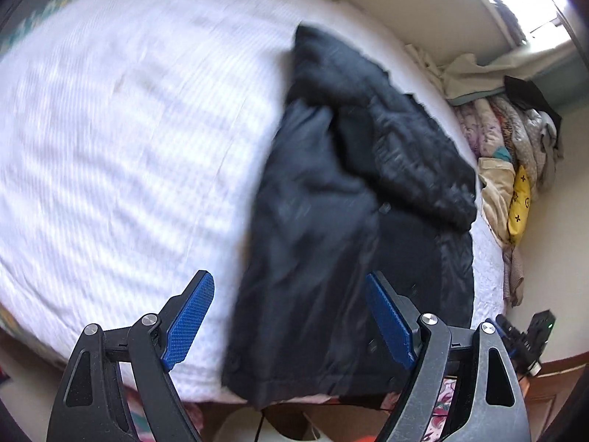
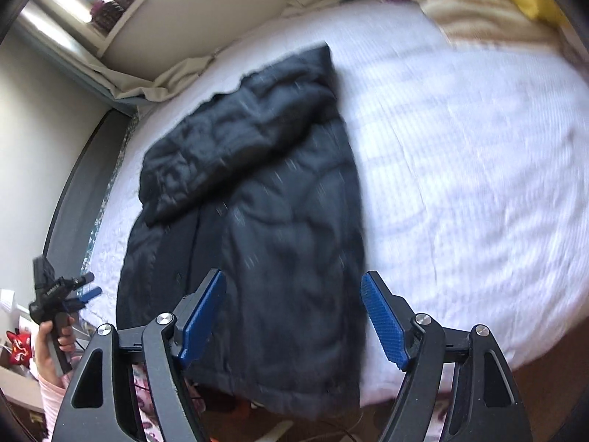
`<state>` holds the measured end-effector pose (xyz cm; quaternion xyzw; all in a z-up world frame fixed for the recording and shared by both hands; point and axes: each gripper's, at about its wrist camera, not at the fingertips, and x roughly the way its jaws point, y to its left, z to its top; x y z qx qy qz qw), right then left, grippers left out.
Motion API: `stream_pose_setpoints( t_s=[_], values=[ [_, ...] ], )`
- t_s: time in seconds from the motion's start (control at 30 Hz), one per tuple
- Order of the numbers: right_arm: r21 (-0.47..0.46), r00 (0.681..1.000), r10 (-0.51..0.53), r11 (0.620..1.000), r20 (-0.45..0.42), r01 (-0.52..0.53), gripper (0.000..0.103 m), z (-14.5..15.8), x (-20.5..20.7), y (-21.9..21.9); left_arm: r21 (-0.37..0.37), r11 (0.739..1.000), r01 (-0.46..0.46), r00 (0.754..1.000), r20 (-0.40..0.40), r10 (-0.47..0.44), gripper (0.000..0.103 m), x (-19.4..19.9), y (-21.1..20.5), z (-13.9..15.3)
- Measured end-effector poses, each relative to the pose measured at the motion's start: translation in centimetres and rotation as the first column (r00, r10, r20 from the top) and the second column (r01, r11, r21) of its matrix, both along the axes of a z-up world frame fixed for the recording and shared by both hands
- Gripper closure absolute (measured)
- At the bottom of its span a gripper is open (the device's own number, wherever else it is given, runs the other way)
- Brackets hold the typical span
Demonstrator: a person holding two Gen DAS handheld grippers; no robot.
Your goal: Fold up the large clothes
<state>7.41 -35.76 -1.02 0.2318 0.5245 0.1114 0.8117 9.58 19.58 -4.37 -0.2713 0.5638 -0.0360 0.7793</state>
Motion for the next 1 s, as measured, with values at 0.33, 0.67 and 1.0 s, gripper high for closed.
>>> stream_pose_setpoints(
  t_s=[0.33,0.67,1.0],
  values=[
    [0.043,0.993,-0.036,0.998,-0.11,0.041,0.028,-5.8,-2.6,-1.2,-0.109,0.993,-0.044,0.997,-0.067,0.037,0.018,-2.1,0.9,-4.7],
    [0.212,0.983,0.04,0.977,-0.177,-0.002,0.028,-8.5,-2.7,-0.6,-0.287,0.956,0.062,0.995,-0.056,-0.082,0.017,-2.3,-0.9,-6.5],
    [0.306,0.977,0.079,0.952,-0.198,-0.015,0.048,-9.5,-2.6,0.1,-0.261,0.962,0.074,0.995,-0.042,-0.088,0.029,-2.7,-1.2,-6.8]
  ],
)
